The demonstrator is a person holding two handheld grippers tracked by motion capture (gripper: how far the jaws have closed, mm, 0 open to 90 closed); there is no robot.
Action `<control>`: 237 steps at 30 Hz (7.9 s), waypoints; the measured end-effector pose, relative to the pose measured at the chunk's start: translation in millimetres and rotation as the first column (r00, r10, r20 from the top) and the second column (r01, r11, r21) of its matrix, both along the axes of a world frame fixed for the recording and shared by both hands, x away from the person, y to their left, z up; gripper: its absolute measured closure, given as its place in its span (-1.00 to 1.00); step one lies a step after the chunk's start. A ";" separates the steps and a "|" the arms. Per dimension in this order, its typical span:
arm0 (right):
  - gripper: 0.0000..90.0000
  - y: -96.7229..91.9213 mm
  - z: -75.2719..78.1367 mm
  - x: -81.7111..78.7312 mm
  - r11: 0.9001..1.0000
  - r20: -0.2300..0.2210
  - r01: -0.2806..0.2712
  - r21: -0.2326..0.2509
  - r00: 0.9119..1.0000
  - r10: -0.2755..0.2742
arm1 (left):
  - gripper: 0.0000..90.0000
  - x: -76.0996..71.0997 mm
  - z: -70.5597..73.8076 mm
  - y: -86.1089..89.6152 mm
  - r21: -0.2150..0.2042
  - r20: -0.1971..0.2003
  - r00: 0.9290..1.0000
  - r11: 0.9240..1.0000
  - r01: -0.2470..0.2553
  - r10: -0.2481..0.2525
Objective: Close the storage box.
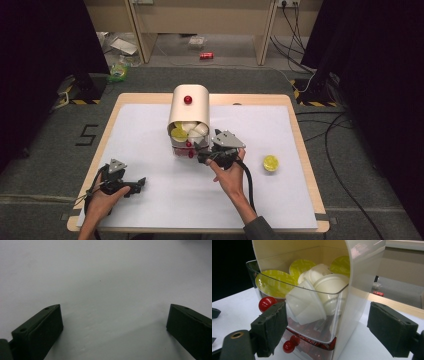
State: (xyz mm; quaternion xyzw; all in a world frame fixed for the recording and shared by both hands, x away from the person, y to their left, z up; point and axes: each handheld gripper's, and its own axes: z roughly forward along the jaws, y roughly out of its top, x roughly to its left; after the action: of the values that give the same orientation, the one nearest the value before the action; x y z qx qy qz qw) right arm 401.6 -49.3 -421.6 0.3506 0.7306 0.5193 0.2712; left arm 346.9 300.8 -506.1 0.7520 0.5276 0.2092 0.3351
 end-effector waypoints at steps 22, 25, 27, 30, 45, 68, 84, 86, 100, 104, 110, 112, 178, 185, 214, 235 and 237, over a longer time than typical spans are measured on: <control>-0.60 0.9 -1.5 6.3 1.000 0.002 0.014 0.011 1.000 -0.014 | -1.00 0.0 0.0 0.0 0.000 0.001 1.000 1.000 0.000 0.000; -0.60 1.0 -1.7 7.2 1.000 -0.002 0.016 0.016 1.000 -0.016 | -1.00 0.0 0.0 0.0 0.000 0.000 1.000 1.000 0.000 0.000; -0.61 0.7 -1.6 7.7 1.000 -0.003 0.014 0.018 1.000 -0.014 | -1.00 0.0 0.0 0.0 0.000 0.000 1.000 1.000 0.000 0.000; -0.62 0.6 -1.2 7.9 1.000 0.002 0.015 0.012 1.000 -0.015 | -1.00 0.0 0.0 0.0 0.000 0.000 1.000 1.000 0.000 0.000; -0.50 -5.3 2.2 5.1 1.000 0.011 0.013 0.020 1.000 -0.013 | -1.00 -0.1 0.0 0.0 0.000 0.001 1.000 1.000 0.000 0.000; -0.50 -32.1 3.8 -8.4 1.000 0.012 0.025 0.015 1.000 -0.025 | -1.00 -0.1 0.0 0.0 0.000 0.001 1.000 1.000 0.000 0.000; -0.49 -56.5 -0.7 -15.5 0.997 -0.010 0.062 0.035 0.998 -0.062 | -1.00 -0.1 0.0 -0.2 0.003 0.000 1.000 1.000 0.000 0.000; -0.49 -61.0 -1.2 -16.5 0.997 -0.014 0.073 0.036 0.997 -0.073 | -1.00 -0.2 0.0 -0.2 0.002 0.001 1.000 1.000 0.000 0.000; -0.49 -89.8 -3.8 -27.2 0.990 -0.026 0.134 0.041 0.991 -0.133 | -1.00 -0.2 -0.1 -0.4 0.001 0.001 1.000 1.000 -0.001 0.001; -0.49 -95.7 -4.8 -29.5 0.989 -0.028 0.143 0.041 0.989 -0.142 | -1.00 -0.2 -0.1 -0.4 0.001 0.001 1.000 1.000 -0.001 0.001; -0.49 -101.8 -7.7 -33.8 0.988 -0.035 0.153 0.037 0.988 -0.152 | -1.00 -0.2 -0.1 -0.2 0.001 0.001 1.000 1.000 0.000 0.000; -0.49 -103.7 -8.8 -35.3 0.987 -0.036 0.157 0.035 0.987 -0.156 | -1.00 -0.2 -0.1 -0.2 0.001 0.002 1.000 1.000 0.000 0.000; -0.66 -174.9 -38.1 -94.7 0.972 -0.105 0.231 -0.030 0.967 -0.233 | -1.00 -0.3 -0.1 -0.3 0.001 0.003 1.000 1.000 0.000 0.000; -0.66 -179.8 -42.4 -99.4 0.972 -0.120 0.233 -0.034 0.964 -0.236 | -1.00 -0.3 -0.1 -0.3 0.001 0.002 1.000 1.000 0.000 0.000; -0.65 -193.8 -53.2 -123.8 0.971 -0.197 0.224 -0.085 0.951 -0.237 | -1.00 -0.3 -0.2 -0.5 0.002 0.003 1.000 1.000 0.000 0.000; -0.65 -199.2 -59.1 -135.4 0.968 -0.236 0.216 -0.126 0.941 -0.241 | -1.00 -0.3 -0.2 -0.6 0.003 0.004 1.000 1.000 0.000 0.000; -0.65 -200.6 -59.1 -135.9 0.967 -0.236 0.218 -0.132 0.940 -0.244 | -1.00 -0.3 -0.2 -0.6 0.003 0.004 1.000 1.000 0.000 0.000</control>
State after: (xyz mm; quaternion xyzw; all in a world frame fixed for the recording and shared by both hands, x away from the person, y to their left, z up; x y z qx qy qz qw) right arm 265.7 -249.9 -480.7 0.4822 0.7388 0.3967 0.2536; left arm 346.6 300.2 -506.3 0.7522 0.5266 0.2115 0.3349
